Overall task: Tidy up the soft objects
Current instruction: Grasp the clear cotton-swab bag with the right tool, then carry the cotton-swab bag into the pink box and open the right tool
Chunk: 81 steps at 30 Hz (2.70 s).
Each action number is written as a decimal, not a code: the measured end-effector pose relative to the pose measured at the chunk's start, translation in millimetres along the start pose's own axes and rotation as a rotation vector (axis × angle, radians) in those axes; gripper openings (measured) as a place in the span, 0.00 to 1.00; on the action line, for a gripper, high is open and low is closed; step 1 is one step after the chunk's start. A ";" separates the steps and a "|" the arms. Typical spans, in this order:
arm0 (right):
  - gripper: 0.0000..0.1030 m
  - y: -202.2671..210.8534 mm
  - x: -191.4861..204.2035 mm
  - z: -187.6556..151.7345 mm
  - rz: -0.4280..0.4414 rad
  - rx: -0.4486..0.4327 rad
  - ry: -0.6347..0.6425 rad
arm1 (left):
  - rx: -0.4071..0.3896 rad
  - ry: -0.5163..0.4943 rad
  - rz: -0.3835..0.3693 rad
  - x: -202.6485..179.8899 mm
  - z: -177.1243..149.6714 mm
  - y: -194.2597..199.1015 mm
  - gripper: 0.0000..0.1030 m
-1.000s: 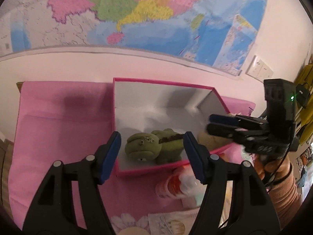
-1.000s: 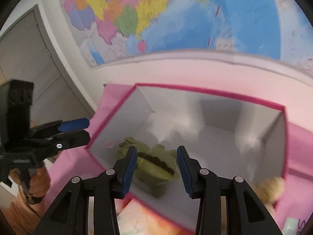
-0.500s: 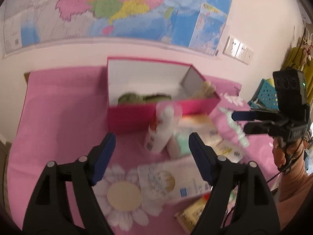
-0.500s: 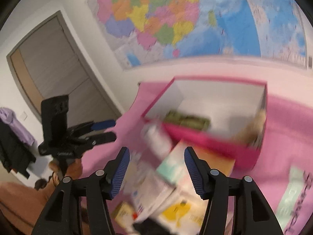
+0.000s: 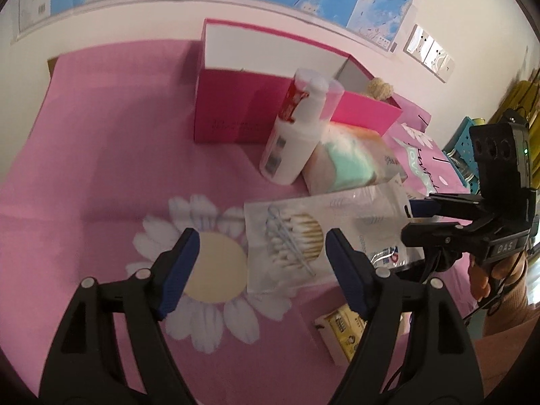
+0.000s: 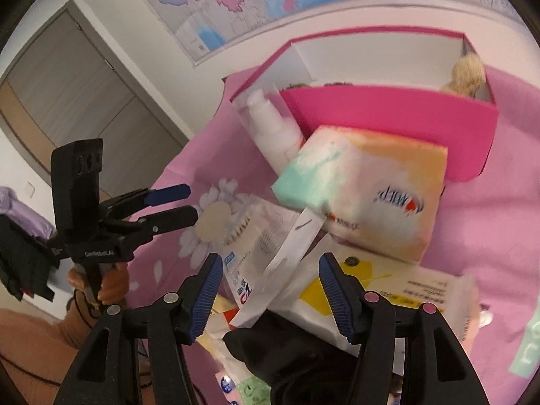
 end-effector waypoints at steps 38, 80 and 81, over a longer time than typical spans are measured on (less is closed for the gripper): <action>0.12 28.9 -28.2 8.0 -0.059 -0.187 -0.007 | 0.164 -0.014 -0.309 -54.5 6.7 -68.1 0.74; 0.18 53.7 -61.3 168.2 -0.102 -0.356 -0.046 | 0.044 -0.177 -0.027 -51.2 204.7 -64.6 0.59; 0.20 49.9 -64.3 171.8 -0.109 -0.351 -0.052 | 0.056 -0.163 -0.022 -46.5 208.1 -72.9 0.59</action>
Point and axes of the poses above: each gripper's, at about its wrist camera, not at the fingertips, and y roughly against the way its jaws point, x to its left, z to its top, the point moved 6 cm from there along -y, roughly the way its jaws point, and after that the axes turned 2 degrees about -y, right-handed, at the moved point
